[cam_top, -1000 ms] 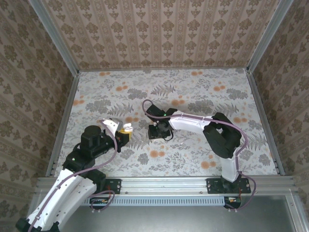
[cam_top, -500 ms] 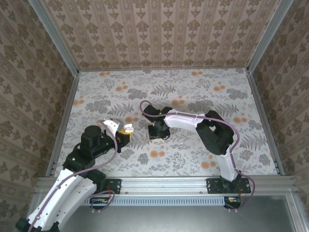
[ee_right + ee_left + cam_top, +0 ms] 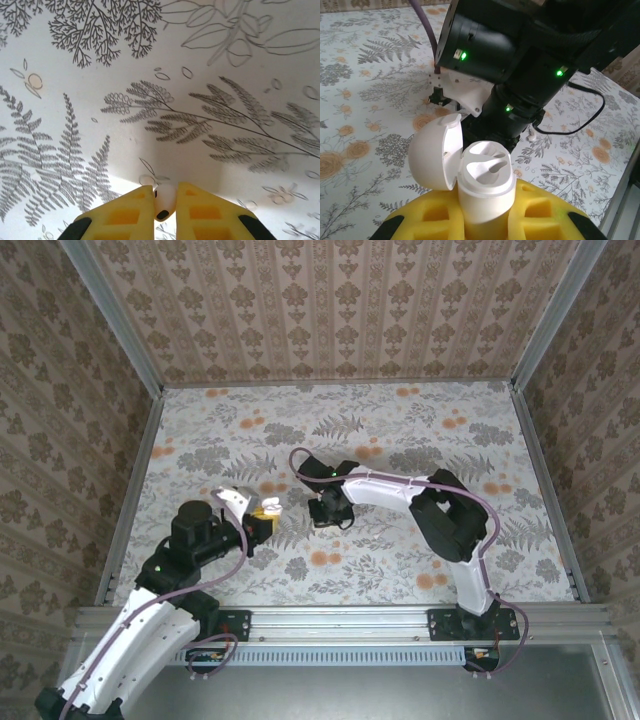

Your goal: Insert wireless bluetooth earbuds into charging case

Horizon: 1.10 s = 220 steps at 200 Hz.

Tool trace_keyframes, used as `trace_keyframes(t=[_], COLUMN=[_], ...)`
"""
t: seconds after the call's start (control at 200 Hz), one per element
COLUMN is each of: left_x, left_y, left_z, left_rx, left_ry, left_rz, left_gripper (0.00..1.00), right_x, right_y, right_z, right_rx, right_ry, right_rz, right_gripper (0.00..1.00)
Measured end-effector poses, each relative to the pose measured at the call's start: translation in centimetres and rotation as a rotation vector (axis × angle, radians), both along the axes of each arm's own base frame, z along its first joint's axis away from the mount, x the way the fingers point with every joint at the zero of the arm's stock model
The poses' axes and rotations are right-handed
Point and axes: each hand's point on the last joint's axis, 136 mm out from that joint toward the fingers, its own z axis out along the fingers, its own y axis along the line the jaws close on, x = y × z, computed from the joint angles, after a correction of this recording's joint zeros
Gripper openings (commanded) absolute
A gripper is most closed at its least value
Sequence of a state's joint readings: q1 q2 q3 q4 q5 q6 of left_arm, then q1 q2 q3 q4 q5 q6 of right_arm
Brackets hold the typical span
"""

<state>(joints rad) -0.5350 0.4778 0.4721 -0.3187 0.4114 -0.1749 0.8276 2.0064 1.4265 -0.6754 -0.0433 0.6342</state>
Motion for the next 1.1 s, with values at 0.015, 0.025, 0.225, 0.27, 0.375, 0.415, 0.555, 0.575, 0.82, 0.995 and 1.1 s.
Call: trace_keyframes(t=[0.015, 0.025, 0.225, 0.27, 0.375, 0.415, 0.555, 0.575, 0.82, 0.995, 1.1], left_x=[0.0, 0.0, -0.2, -0.2, -0.2, -0.3, -0.6, -0.6, -1.0, -1.0, -1.3], left_y=[-0.1, -0.1, -1.0, -1.3, -1.8, -1.9, -2.6, -2.7, -4.3, -4.9, -5.0], left_z=[0.0, -0.1, -0.1, 0.1, 0.7, 1.2, 3.1, 3.5, 5.7, 7.6, 9.5], left_rx=[-0.002, -0.003, -0.055, -0.075, -0.122, -0.142, -0.221, -0.234, -0.343, -0.413, -0.455], left_ry=[-0.003, -0.003, -0.031, -0.039, -0.062, -0.074, -0.123, -0.128, -0.105, -0.083, -0.102], left_rz=[-0.003, -0.005, -0.056, -0.065, -0.087, -0.097, -0.138, -0.147, -0.243, -0.280, -0.300], left_gripper=[0.00, 0.00, 0.00, 0.00, 0.00, 0.00, 0.00, 0.00, 0.00, 0.00, 0.00], right_x=[0.0, 0.0, 0.5, 0.7, 0.7, 0.6, -0.7, -0.9, -4.8, -7.0, -7.8], right_y=[-0.1, -0.2, -0.5, -0.5, -0.6, -0.8, -1.7, -1.8, -1.4, -0.1, 0.5], right_z=[0.2, 0.4, 7.7, 9.7, 14.4, 15.9, 20.9, 21.6, 29.5, 33.2, 34.1], right_rx=[0.000, 0.002, 0.124, 0.162, 0.250, 0.282, 0.403, 0.422, 0.700, 0.826, 0.856], right_ry=[-0.007, -0.013, -0.211, -0.267, -0.396, -0.440, -0.589, -0.607, -0.832, -0.926, -0.958], right_rz=[0.003, 0.007, 0.077, 0.092, 0.123, 0.133, 0.178, 0.184, 0.321, 0.425, 0.472], right_gripper=[0.10, 0.10, 0.07, 0.06, 0.05, 0.05, 0.03, 0.03, 0.05, 0.04, 0.04])
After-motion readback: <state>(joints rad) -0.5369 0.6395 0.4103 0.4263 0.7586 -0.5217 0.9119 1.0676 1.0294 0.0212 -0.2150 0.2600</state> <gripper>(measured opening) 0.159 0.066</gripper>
